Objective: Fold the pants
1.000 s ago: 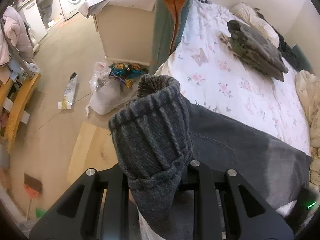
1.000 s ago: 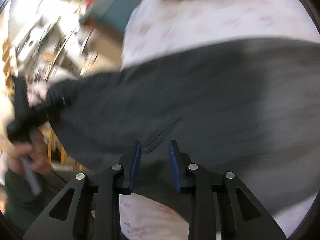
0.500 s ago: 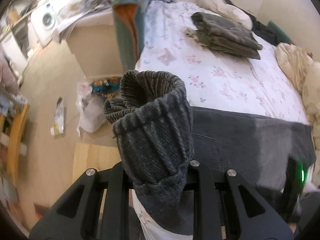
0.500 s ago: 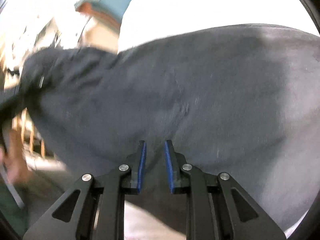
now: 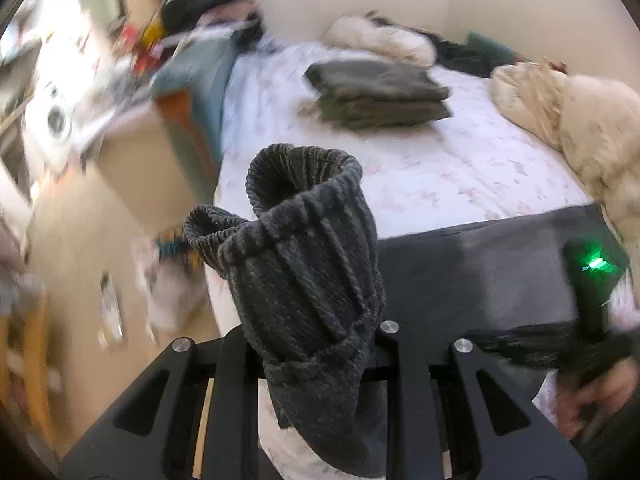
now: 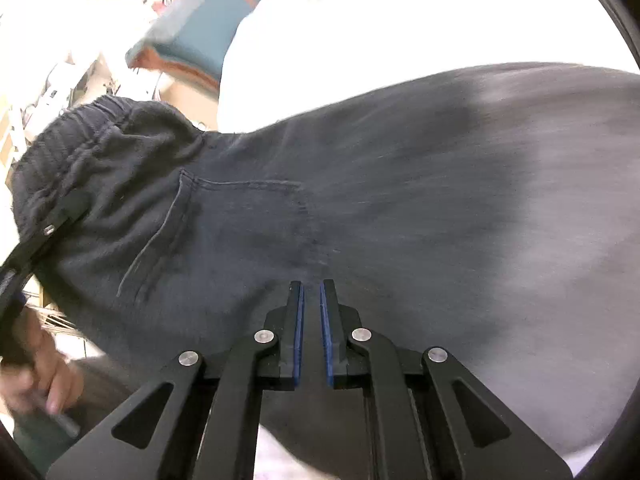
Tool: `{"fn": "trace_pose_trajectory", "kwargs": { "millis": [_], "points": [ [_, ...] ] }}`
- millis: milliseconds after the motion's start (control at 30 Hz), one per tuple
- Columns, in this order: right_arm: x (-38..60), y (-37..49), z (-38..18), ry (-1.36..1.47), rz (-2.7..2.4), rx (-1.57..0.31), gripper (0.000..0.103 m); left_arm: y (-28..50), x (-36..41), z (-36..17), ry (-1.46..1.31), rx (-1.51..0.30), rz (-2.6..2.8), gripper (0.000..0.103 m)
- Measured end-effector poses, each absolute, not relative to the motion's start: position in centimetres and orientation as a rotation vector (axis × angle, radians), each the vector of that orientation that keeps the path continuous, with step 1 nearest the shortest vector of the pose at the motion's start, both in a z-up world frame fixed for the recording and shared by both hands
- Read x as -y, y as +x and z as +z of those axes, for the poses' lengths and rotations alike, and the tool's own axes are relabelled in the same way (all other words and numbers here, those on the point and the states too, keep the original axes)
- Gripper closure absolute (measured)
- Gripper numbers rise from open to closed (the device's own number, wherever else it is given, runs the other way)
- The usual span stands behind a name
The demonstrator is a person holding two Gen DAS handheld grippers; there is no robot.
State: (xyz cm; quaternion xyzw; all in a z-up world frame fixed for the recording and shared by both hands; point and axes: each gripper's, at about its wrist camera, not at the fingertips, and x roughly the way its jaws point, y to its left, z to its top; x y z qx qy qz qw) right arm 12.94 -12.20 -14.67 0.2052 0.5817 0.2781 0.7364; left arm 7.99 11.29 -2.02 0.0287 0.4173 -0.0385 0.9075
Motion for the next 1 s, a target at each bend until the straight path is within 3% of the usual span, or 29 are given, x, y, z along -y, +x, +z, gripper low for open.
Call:
{"fn": "trace_pose_trajectory", "kwargs": {
  "millis": [67, 100, 133, 167, 333, 533, 600, 667, 733, 900, 1000],
  "points": [
    [14.9, 11.7, -14.0, 0.459, 0.598, -1.258, 0.090, 7.6, -8.7, -1.5, 0.109, -0.833, -0.120, 0.085],
    [16.9, 11.6, -13.7, 0.467, 0.574, -1.243, 0.072, 7.7, -7.7, -1.4, 0.124, -0.833, -0.133, 0.085],
    [18.8, 11.4, -13.5, 0.476, 0.553, -1.228, 0.036, 7.6, -6.1, -1.3, 0.160, -0.825, -0.145, 0.085],
    [20.4, 11.0, -13.1, 0.488, 0.512, -1.212, 0.026, 7.4, -4.3, -1.3, 0.211, -0.814, -0.149, 0.085],
    [27.9, 10.5, -11.1, 0.642, 0.334, -1.078, 0.024, 5.9, 5.9, -5.0, 0.499, -0.832, -0.207, 0.085],
    [32.1, 11.4, -10.6, 0.783, 0.292, -0.999, 0.024, 5.1, 13.4, -15.4, 0.693, -1.039, -0.320, 0.081],
    [31.8, 11.8, -11.3, 0.792, 0.276, -1.003, 0.024, 4.4, 13.9, -16.3, 0.714, -1.017, -0.330, 0.071],
    [31.4, 11.8, -11.9, 0.792, 0.275, -1.023, 0.024, 4.0, 13.4, -15.3, 0.635, -1.031, -0.408, 0.037],
    [32.2, 11.6, -12.0, 0.790, 0.289, -1.046, 0.024, 4.1, 12.7, -13.6, 0.528, -1.063, -0.452, 0.023],
    [30.0, 11.9, -12.1, 0.757, 0.350, -1.081, 0.024, 5.0, 5.2, -6.6, 0.103, -1.097, -0.454, 0.020],
    [28.0, 12.1, -12.4, 0.695, 0.392, -1.137, 0.024, 5.5, -1.4, -7.1, 0.053, -1.115, -0.091, 0.020]
  ]
}}
